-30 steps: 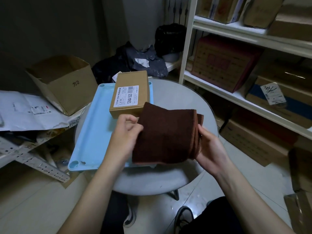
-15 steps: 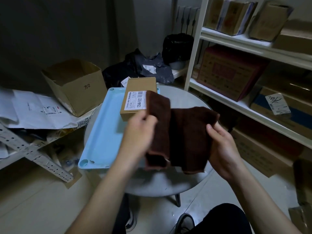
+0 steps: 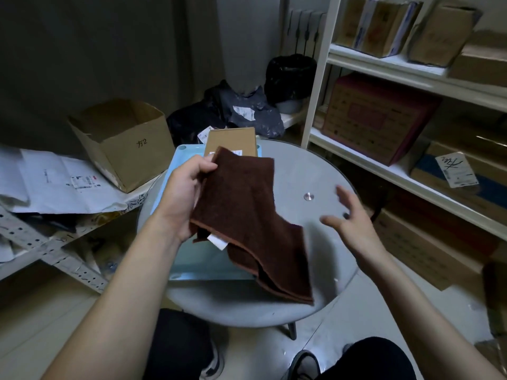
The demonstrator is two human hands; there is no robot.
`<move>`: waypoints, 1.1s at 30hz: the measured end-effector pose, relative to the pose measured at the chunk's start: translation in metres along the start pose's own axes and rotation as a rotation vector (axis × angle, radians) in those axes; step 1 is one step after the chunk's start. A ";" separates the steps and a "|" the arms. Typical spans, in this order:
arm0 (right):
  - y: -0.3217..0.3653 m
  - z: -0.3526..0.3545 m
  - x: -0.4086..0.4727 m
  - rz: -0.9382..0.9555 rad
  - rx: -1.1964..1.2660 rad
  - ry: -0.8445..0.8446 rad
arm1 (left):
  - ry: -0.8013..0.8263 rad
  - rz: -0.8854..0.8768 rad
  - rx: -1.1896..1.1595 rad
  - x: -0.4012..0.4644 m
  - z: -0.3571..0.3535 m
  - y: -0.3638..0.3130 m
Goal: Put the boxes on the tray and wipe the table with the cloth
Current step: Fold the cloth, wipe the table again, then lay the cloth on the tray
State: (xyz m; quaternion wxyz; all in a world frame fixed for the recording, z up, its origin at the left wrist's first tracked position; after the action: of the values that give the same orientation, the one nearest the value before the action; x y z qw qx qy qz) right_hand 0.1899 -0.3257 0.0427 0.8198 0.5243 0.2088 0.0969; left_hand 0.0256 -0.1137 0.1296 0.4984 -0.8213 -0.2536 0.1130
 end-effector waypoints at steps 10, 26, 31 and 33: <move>0.061 -0.040 -0.024 0.069 0.118 0.869 | 0.037 -0.075 -0.219 0.025 -0.004 -0.023; 0.082 -0.028 -0.054 -0.200 1.079 0.595 | -0.380 0.098 -0.347 -0.050 0.020 0.100; 0.072 -0.039 -0.052 -0.347 1.176 0.714 | -0.230 0.119 -0.273 -0.039 -0.008 0.092; 0.068 -0.036 -0.052 -0.376 1.184 0.669 | -0.208 0.075 -0.325 -0.034 -0.008 0.086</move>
State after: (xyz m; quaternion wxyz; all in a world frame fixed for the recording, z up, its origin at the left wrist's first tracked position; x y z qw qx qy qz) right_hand 0.1317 -0.2866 0.1031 0.2916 0.7793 0.5544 -0.0204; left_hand 0.0267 -0.1704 0.0557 0.3258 -0.8838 -0.2876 0.1732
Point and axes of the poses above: each hand's wrist, its own x-axis towards the middle knuckle, its own z-axis out of the back of the hand, y = z × x, the point moved 3 cm from there along x, towards the middle knuckle, and after that the axes turned 12 degrees about -z, right-handed, at the moved point
